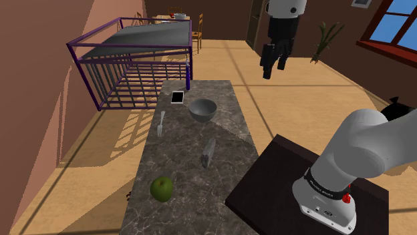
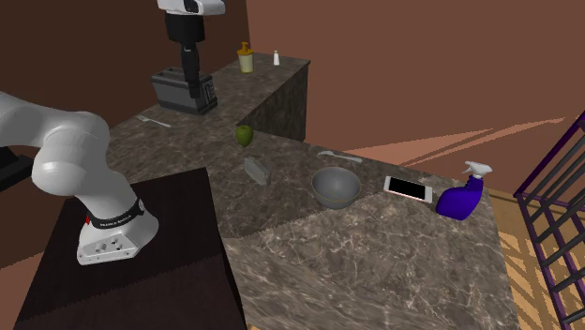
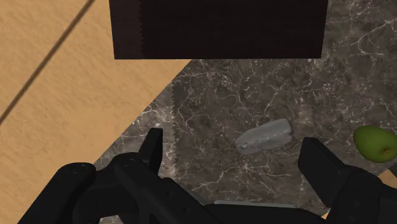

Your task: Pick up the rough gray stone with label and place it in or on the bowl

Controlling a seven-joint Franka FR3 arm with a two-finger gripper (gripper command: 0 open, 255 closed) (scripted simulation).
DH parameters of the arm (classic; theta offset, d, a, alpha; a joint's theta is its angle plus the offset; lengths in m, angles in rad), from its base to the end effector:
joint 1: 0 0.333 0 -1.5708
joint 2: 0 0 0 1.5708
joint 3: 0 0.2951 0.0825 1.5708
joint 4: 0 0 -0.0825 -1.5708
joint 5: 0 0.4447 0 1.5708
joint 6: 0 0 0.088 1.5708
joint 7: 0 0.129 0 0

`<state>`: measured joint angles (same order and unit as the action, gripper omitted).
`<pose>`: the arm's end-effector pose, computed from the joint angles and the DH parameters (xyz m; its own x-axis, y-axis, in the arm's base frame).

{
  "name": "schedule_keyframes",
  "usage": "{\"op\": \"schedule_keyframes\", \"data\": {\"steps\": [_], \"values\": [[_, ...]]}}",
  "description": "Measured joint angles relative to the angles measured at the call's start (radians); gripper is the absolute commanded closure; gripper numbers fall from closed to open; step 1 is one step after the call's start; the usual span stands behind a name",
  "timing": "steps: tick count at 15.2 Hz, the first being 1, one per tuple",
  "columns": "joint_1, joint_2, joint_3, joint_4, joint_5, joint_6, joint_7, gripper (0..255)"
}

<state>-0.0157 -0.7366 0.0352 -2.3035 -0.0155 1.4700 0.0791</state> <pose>0.3824 0.0071 0.5542 0.9930 -0.0725 -0.0936 -0.0684 -0.9966 0.0467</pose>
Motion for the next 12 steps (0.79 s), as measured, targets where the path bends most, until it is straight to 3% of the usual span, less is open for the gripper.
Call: {"op": "schedule_keyframes", "data": {"steps": [5, 12], "values": [[-0.016, 0.004, 0.032, -0.087, 0.038, 0.088, 0.099, 0], [-0.042, 0.107, 0.122, -0.226, 0.133, 0.332, 0.332, 0]]}}
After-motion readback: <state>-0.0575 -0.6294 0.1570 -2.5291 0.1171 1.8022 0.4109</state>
